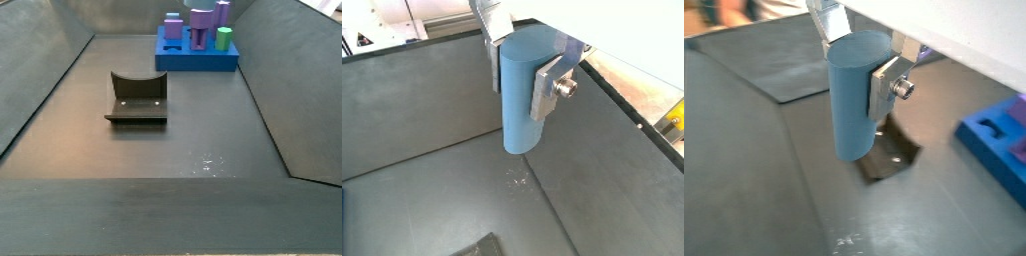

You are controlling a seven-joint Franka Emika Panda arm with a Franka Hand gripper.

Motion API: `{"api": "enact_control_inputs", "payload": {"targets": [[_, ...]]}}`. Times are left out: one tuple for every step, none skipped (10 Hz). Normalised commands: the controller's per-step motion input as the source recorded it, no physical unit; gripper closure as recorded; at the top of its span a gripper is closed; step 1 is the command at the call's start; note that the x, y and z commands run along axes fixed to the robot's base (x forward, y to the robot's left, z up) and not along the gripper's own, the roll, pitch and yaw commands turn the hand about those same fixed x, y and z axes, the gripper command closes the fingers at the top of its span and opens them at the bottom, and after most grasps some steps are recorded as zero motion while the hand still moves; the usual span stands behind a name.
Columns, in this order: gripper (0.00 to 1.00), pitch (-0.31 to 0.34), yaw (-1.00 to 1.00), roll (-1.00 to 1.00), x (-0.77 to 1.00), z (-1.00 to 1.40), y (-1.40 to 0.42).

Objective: Pick up the oval object. Move up. Move to above the board. Insert the oval object.
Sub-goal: Move to above the board.

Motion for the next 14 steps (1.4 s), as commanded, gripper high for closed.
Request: {"api": "enact_control_inputs", "payload": {"targets": [[1.0,0.203,-1.0,0.06,-0.03,0.04,-1.0],[1.0,0.187,-1.0,0.07,-0.03,0.05,-1.0],[1.0,0.144,-0.91,0.02,-0.03,0.05,-1.0],[1.0,0.119,-0.73,0.02,-0.03,0.05,-1.0],[1.0,0.076,-0.41,0.01,-0.04,0.05,-1.0],[1.0,0.05,-0.24,0.0,-0.04,0.05,-1.0],[1.0,0.033,-0.12,-0.01,-0.04,0.05,-1.0],[1.0,0.023,-0.05,-0.02,-0.04,0.06,-1.0],[1.0,0.017,-0.03,-0.02,-0.04,0.05,-1.0],[1.0,0.013,-0.01,-0.01,-0.04,0.06,-1.0],[1.0,0.013,0.0,-0.01,-0.05,0.06,-1.0],[1.0,0.017,0.0,0.0,-0.04,0.07,-1.0],[1.0,0.025,0.01,-0.01,-0.04,0.07,-1.0],[1.0,0.036,0.01,0.0,-0.03,0.07,-1.0]]}}
